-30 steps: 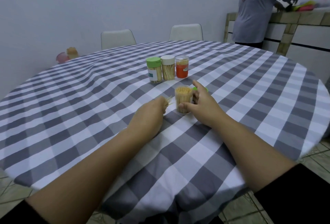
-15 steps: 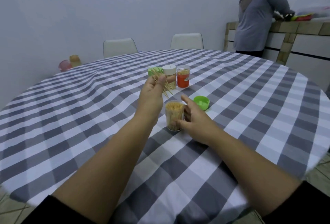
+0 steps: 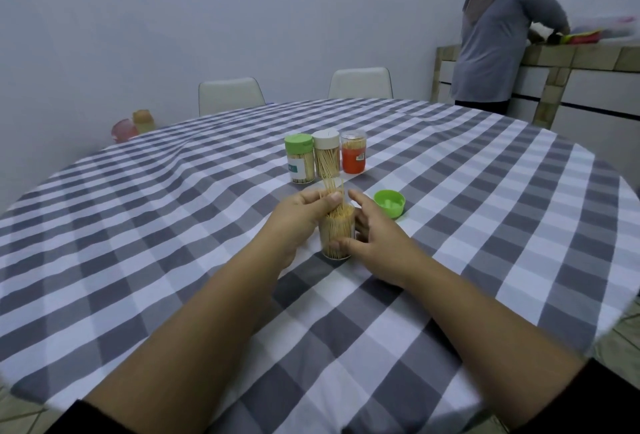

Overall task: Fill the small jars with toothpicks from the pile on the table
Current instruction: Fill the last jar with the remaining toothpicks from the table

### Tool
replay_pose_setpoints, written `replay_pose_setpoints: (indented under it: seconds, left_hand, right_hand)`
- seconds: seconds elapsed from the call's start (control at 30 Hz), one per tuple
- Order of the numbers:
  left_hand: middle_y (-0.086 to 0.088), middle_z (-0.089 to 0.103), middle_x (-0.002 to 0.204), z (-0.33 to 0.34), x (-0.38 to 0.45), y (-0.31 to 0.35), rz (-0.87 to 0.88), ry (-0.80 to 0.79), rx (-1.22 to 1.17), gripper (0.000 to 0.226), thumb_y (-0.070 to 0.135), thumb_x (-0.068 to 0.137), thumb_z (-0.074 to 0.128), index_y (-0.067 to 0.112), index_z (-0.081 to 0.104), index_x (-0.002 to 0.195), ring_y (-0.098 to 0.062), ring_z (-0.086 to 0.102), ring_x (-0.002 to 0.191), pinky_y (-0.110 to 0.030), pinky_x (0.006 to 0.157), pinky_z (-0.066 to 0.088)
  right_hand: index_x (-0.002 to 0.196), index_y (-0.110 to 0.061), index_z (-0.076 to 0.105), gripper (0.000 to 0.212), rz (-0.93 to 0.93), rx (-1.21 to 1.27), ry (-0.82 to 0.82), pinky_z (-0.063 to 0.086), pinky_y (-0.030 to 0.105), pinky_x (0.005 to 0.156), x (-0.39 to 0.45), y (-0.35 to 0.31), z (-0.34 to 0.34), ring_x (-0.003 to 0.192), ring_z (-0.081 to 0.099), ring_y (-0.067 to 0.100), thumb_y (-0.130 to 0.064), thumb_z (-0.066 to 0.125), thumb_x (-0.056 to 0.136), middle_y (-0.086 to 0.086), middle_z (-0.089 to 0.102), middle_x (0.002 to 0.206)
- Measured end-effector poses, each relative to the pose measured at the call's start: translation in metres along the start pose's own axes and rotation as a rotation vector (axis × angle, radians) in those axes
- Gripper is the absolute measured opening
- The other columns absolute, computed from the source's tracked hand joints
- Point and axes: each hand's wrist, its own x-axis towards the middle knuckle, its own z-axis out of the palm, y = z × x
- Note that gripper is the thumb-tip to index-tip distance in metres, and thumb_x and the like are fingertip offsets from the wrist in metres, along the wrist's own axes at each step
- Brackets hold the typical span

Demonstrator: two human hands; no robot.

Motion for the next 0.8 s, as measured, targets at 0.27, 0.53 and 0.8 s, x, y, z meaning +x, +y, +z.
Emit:
replay_pose_setpoints:
  seconds: [0.27, 0.53, 0.8]
  left_hand:
    - [0.010, 0.057, 0.126, -0.016, -0.005, -0.017, 0.057, -0.301, 0.067, 0.061, 0.015, 0.082, 0.059, 0.029, 0.042, 0.138, -0.006, 0.053, 0.115, -0.025, 0.097, 0.041]
    - [0.017, 0.046, 0.141, -0.020, 0.002, -0.034, 0.119, -0.203, 0.470, 0.103, 0.049, 0.061, 0.082, 0.041, 0.024, 0.146, -0.006, 0.042, 0.129, -0.039, 0.110, 0.037]
    - [0.007, 0.040, 0.148, -0.039, 0.007, -0.028, 0.141, -0.031, 0.698, 0.061, 0.018, 0.089, 0.057, 0.035, 0.036, 0.144, -0.013, 0.042, 0.131, -0.031, 0.100, 0.040]
  right_hand:
    - [0.150, -0.028, 0.014, 0.086, 0.015, 0.109, 0.000, 0.037, 0.035, 0.109, -0.001, -0.002, -0.006, 0.129, 0.041, 0.015, -0.012, 0.068, 0.085, 0.004, 0.036, 0.148]
    - [0.150, -0.033, 0.010, 0.079, -0.112, -0.127, 0.002, 0.033, 0.034, 0.109, 0.019, -0.035, -0.012, 0.138, 0.031, 0.014, -0.033, 0.061, 0.090, -0.005, 0.029, 0.153]
    - [0.134, -0.024, 0.052, 0.038, -0.313, -0.396, 0.101, 0.037, 0.026, 0.106, 0.016, -0.021, 0.002, 0.130, 0.043, 0.007, -0.030, 0.048, 0.097, -0.005, 0.053, 0.138]
